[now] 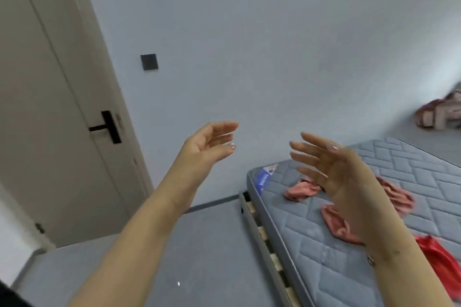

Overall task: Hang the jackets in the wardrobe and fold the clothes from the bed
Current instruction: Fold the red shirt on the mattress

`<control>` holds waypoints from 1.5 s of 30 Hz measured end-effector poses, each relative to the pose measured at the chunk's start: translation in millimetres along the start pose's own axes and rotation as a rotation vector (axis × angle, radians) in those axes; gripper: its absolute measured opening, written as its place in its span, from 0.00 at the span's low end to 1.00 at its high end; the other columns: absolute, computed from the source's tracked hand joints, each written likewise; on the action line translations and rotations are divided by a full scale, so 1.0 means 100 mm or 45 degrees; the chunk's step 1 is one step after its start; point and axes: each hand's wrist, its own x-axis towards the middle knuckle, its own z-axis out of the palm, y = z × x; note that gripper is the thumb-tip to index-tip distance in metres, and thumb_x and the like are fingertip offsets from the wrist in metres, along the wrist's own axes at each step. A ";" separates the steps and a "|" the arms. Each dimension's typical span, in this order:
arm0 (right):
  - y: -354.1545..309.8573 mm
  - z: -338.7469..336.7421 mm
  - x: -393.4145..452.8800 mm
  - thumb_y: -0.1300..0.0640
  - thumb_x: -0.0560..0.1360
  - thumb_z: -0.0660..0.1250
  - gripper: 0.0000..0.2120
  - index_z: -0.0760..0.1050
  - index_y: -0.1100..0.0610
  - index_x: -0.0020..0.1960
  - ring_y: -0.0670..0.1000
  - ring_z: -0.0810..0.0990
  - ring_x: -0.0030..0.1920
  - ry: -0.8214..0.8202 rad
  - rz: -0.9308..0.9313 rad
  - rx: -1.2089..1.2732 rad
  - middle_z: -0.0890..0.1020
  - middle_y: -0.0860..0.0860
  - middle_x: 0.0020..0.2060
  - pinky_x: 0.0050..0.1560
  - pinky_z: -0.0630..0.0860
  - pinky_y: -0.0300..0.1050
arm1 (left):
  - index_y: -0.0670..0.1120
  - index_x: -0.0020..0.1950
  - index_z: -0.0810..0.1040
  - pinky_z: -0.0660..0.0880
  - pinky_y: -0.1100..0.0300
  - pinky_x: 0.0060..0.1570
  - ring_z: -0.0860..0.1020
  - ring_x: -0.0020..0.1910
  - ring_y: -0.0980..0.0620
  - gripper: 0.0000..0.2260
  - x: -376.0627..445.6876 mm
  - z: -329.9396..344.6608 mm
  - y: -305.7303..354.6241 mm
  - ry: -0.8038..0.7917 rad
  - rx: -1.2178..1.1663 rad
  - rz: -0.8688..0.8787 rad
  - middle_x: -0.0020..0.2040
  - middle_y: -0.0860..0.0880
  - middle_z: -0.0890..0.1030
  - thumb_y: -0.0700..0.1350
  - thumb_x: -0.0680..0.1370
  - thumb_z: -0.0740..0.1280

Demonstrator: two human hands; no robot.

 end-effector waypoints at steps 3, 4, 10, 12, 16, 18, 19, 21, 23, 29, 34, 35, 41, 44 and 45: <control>-0.09 -0.79 -0.24 0.59 0.81 0.49 0.19 0.77 0.59 0.60 0.53 0.82 0.54 0.293 -0.020 -0.015 0.84 0.56 0.54 0.55 0.76 0.47 | 0.50 0.58 0.80 0.74 0.57 0.62 0.78 0.60 0.58 0.16 0.30 0.76 -0.40 -0.174 -0.106 -0.120 0.57 0.53 0.82 0.32 0.78 0.63; -0.11 -1.00 -0.29 0.59 0.81 0.49 0.19 0.77 0.59 0.60 0.54 0.82 0.55 0.377 -0.008 -0.033 0.84 0.57 0.54 0.57 0.75 0.48 | 0.50 0.58 0.80 0.75 0.57 0.61 0.78 0.60 0.57 0.16 0.39 1.00 -0.52 -0.238 -0.135 -0.163 0.57 0.53 0.82 0.32 0.78 0.63; 0.01 -1.99 -0.22 0.60 0.81 0.51 0.17 0.79 0.56 0.56 0.50 0.84 0.49 0.710 0.053 -0.180 0.85 0.55 0.52 0.49 0.79 0.42 | 0.48 0.58 0.79 0.77 0.61 0.57 0.80 0.54 0.60 0.16 1.04 2.15 -1.32 -0.547 -0.282 -0.363 0.57 0.52 0.82 0.31 0.78 0.62; 0.14 -2.26 -0.09 0.60 0.81 0.51 0.17 0.79 0.55 0.56 0.49 0.84 0.50 0.810 0.050 -0.222 0.85 0.54 0.52 0.51 0.78 0.43 | 0.47 0.58 0.79 0.77 0.61 0.56 0.80 0.53 0.59 0.15 1.33 2.44 -1.63 -0.657 -0.309 -0.418 0.58 0.51 0.82 0.31 0.78 0.62; 0.41 -2.68 0.26 0.62 0.81 0.54 0.16 0.80 0.55 0.57 0.52 0.84 0.51 1.063 0.028 -0.289 0.85 0.55 0.52 0.50 0.80 0.42 | 0.49 0.55 0.80 0.75 0.56 0.58 0.80 0.56 0.54 0.14 1.94 2.96 -2.22 -0.855 -0.343 -0.525 0.53 0.53 0.84 0.32 0.78 0.63; 0.55 -2.84 0.42 0.64 0.81 0.54 0.16 0.80 0.56 0.57 0.52 0.84 0.51 1.197 0.044 -0.285 0.85 0.55 0.52 0.49 0.81 0.41 | 0.48 0.56 0.80 0.75 0.57 0.57 0.81 0.55 0.55 0.13 2.19 3.21 -2.48 -0.937 -0.353 -0.599 0.51 0.54 0.85 0.33 0.78 0.64; 0.62 -2.91 0.49 0.64 0.80 0.54 0.16 0.80 0.56 0.57 0.52 0.84 0.51 1.257 0.058 -0.286 0.85 0.56 0.52 0.50 0.81 0.42 | 0.47 0.56 0.80 0.75 0.57 0.56 0.81 0.55 0.55 0.12 2.29 3.34 -2.59 -0.980 -0.352 -0.635 0.51 0.54 0.85 0.33 0.78 0.64; 0.76 -3.05 0.59 0.65 0.80 0.54 0.16 0.80 0.57 0.57 0.53 0.84 0.51 1.341 0.085 -0.293 0.85 0.56 0.51 0.52 0.80 0.45 | 0.46 0.56 0.80 0.74 0.58 0.55 0.81 0.56 0.54 0.13 2.45 3.60 -2.80 -1.057 -0.339 -0.708 0.53 0.53 0.85 0.33 0.77 0.64; 0.89 -3.17 0.65 0.65 0.80 0.55 0.16 0.80 0.57 0.57 0.52 0.84 0.51 1.392 0.097 -0.299 0.85 0.55 0.51 0.51 0.80 0.43 | 0.47 0.54 0.80 0.74 0.58 0.54 0.80 0.55 0.54 0.13 2.54 3.82 -2.99 -1.112 -0.337 -0.763 0.53 0.53 0.84 0.31 0.77 0.63; 1.43 -3.77 0.83 0.66 0.80 0.59 0.12 0.80 0.59 0.54 0.51 0.84 0.48 1.653 0.204 -0.252 0.86 0.56 0.49 0.48 0.79 0.41 | 0.48 0.52 0.80 0.74 0.63 0.48 0.80 0.51 0.58 0.13 2.69 4.37 -3.71 -1.221 -0.276 -0.913 0.47 0.57 0.85 0.32 0.77 0.64; 2.04 -4.52 1.00 0.64 0.79 0.62 0.10 0.80 0.60 0.55 0.51 0.82 0.48 1.710 0.384 -0.212 0.86 0.54 0.48 0.48 0.76 0.42 | 0.49 0.50 0.78 0.73 0.66 0.44 0.78 0.48 0.60 0.11 2.77 4.98 -4.46 -1.269 -0.132 -0.962 0.49 0.54 0.83 0.32 0.78 0.65; 2.17 -4.72 1.03 0.64 0.79 0.63 0.09 0.81 0.60 0.55 0.50 0.82 0.48 1.706 0.434 -0.222 0.86 0.54 0.47 0.48 0.76 0.42 | 0.49 0.50 0.78 0.73 0.68 0.42 0.78 0.47 0.61 0.11 2.76 5.15 -4.62 -1.273 -0.097 -0.969 0.49 0.54 0.83 0.33 0.78 0.66; 3.06 -6.13 1.08 0.64 0.78 0.66 0.07 0.80 0.59 0.54 0.48 0.79 0.42 1.708 0.692 -0.260 0.83 0.54 0.44 0.42 0.74 0.38 | 0.49 0.57 0.76 0.74 0.60 0.58 0.78 0.58 0.52 0.13 2.47 6.37 -5.71 -1.204 0.154 -0.914 0.60 0.46 0.79 0.37 0.75 0.71; 3.57 -6.79 1.04 0.60 0.78 0.68 0.05 0.79 0.58 0.53 0.50 0.78 0.47 1.781 0.791 -0.226 0.82 0.54 0.46 0.45 0.74 0.43 | 0.48 0.69 0.71 0.65 0.52 0.69 0.70 0.68 0.46 0.24 2.31 6.95 -6.27 -1.215 0.545 -0.629 0.68 0.46 0.72 0.44 0.75 0.73; 3.75 -6.99 1.04 0.57 0.77 0.69 0.08 0.78 0.58 0.55 0.51 0.78 0.49 1.799 0.825 -0.225 0.82 0.53 0.47 0.49 0.75 0.46 | 0.49 0.73 0.68 0.63 0.52 0.70 0.66 0.70 0.46 0.27 2.28 7.09 -6.44 -1.247 0.746 -0.488 0.71 0.48 0.69 0.49 0.75 0.72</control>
